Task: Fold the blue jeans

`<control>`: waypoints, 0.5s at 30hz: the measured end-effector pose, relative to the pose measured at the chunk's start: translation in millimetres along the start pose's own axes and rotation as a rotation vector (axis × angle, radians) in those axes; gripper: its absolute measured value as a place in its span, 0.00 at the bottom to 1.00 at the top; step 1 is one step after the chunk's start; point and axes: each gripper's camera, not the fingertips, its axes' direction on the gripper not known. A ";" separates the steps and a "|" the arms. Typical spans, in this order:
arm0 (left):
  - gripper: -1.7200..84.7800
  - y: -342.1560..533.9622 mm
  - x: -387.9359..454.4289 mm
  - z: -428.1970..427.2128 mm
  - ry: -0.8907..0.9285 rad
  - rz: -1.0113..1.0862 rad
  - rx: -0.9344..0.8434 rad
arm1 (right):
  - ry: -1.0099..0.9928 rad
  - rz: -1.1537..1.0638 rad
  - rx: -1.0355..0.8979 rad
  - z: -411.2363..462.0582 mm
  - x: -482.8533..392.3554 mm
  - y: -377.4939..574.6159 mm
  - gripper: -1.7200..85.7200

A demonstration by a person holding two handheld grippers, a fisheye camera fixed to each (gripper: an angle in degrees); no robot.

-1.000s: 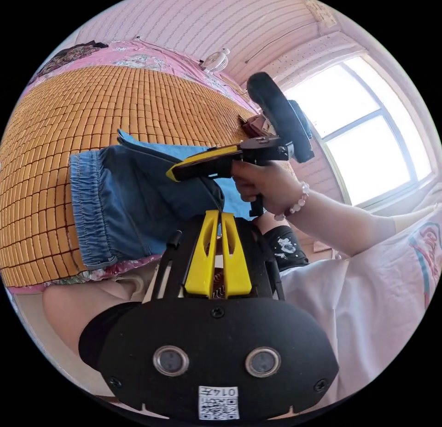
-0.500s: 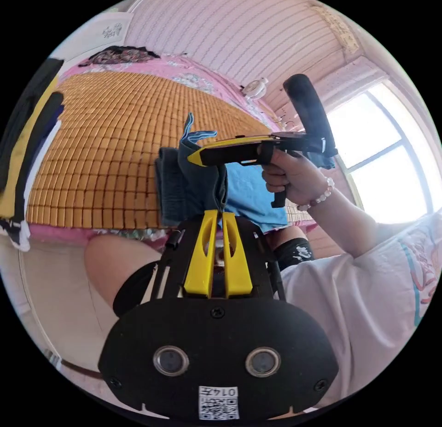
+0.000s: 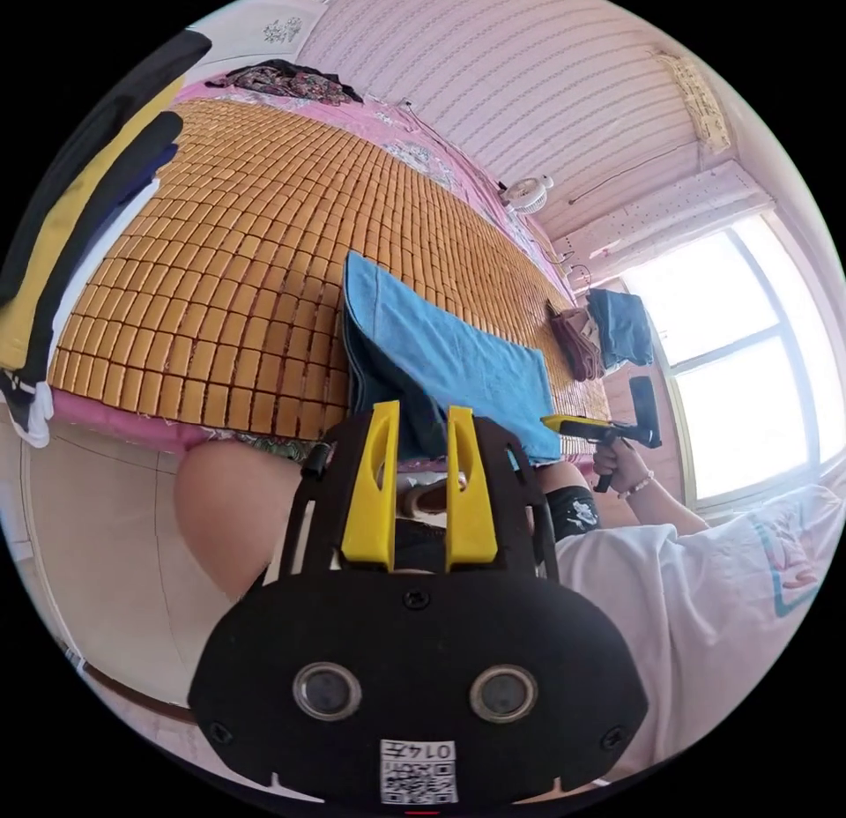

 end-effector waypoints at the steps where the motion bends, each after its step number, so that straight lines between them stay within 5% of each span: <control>1: 0.15 -2.3 2.3 2.5 -0.004 0.009 -0.005 | 0.011 0.042 0.009 -4.2 11.0 14.0 0.12; 9: 0.20 -25.6 2.0 24.9 -0.200 0.031 0.003 | -0.057 0.111 -0.028 11.2 23.1 52.4 0.12; 15: 0.10 -42.0 -10.0 69.2 -0.040 -0.057 -0.257 | -0.100 -0.027 -0.063 21.8 -8.6 28.7 0.11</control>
